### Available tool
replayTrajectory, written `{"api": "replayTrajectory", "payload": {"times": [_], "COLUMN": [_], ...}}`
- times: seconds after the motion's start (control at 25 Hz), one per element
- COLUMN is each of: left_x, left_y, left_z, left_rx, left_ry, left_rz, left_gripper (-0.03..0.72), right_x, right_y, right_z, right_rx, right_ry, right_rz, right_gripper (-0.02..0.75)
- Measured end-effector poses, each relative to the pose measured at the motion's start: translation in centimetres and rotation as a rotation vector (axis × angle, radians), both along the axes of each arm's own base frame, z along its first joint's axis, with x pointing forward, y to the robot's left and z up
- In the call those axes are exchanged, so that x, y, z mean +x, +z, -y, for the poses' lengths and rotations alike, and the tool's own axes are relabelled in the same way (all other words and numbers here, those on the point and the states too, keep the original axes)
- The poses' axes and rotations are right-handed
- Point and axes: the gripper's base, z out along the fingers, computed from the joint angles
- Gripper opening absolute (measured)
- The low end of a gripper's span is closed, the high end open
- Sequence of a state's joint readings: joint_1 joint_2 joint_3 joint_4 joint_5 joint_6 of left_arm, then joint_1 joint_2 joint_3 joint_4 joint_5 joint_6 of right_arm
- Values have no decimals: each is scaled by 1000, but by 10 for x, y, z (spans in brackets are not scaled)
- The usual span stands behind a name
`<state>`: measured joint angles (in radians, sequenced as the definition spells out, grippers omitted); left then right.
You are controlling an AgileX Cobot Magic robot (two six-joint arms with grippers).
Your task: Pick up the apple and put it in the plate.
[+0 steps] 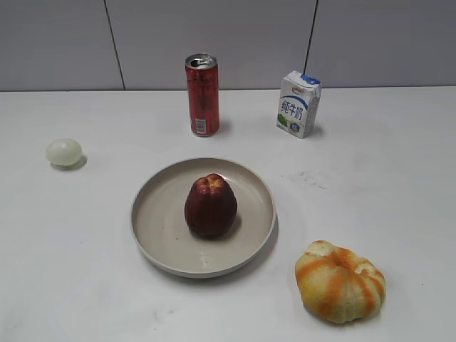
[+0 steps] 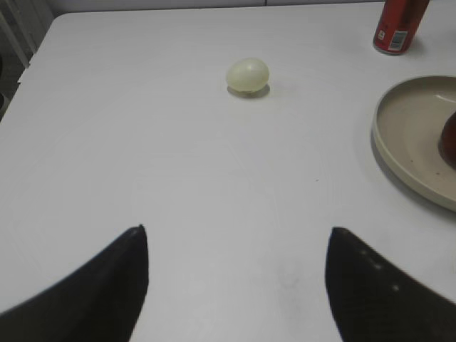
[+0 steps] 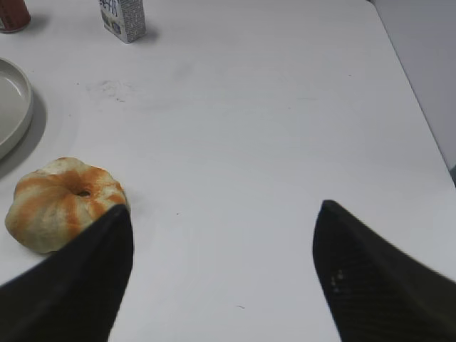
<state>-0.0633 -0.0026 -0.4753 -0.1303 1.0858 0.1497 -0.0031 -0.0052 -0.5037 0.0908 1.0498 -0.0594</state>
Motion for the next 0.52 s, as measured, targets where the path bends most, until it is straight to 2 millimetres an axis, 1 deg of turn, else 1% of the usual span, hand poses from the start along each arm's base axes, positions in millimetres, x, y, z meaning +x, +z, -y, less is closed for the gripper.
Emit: {"api": "replayTrajectory", "payload": {"times": [0.52], "left_x": [0], "left_y": [0], "left_z": [0], "left_rx": [0], "left_ry": [0], "left_rz": [0], "left_gripper": [589], "right_x": [0], "right_y": [0], "right_z": [0], "right_rx": [0], "right_ry": [0], "right_rz": [0], "right_gripper": [592]}}
